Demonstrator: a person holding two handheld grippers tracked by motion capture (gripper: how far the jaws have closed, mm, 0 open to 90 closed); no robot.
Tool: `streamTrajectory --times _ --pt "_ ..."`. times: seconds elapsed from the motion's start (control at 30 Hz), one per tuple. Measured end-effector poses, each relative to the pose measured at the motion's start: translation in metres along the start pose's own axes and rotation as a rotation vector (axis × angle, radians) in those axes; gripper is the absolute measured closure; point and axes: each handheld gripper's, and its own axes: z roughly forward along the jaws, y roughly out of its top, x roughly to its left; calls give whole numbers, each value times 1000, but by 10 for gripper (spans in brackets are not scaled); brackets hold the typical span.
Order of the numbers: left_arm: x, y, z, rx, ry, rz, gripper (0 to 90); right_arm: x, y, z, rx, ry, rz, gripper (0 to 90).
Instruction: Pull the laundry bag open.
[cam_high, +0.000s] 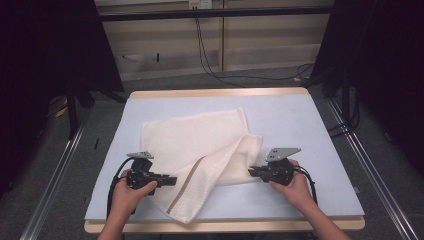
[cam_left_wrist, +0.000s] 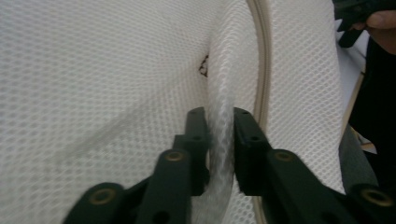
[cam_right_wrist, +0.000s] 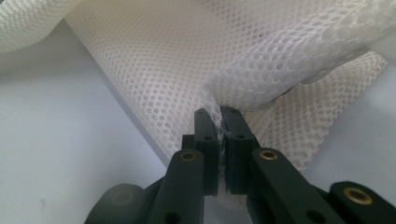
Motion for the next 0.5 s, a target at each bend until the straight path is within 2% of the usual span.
streamTrajectory --times 0.07,0.17,0.27,0.3,0.33,0.37,0.4,0.43,0.5 --pt "2 -1 -8 -13 -2 -31 660 0 0 0 2 -4 -1 864" --pt "6 -2 -24 -25 85 -60 530 0 0 0 2 -5 -3 865" --pt "15 -6 -41 -28 230 -108 452 0 0 0 3 -2 -3 865" --pt "20 -10 -49 -8 306 -130 444 1 0 0 2 -3 -3 865" --pt "24 -13 -52 5 325 -151 434 1 0 0 4 -3 -4 865" --pt "29 -18 -54 42 337 -197 409 1 0 0 4 -4 -4 865" --pt "31 -22 -54 67 331 -214 393 1 0 0 4 -4 -4 865" --pt "33 -28 -52 101 318 -220 424 1 0 0 4 -5 -5 865" --pt "31 -32 -53 76 299 -232 461 1 0 1 1 -4 -9 866"
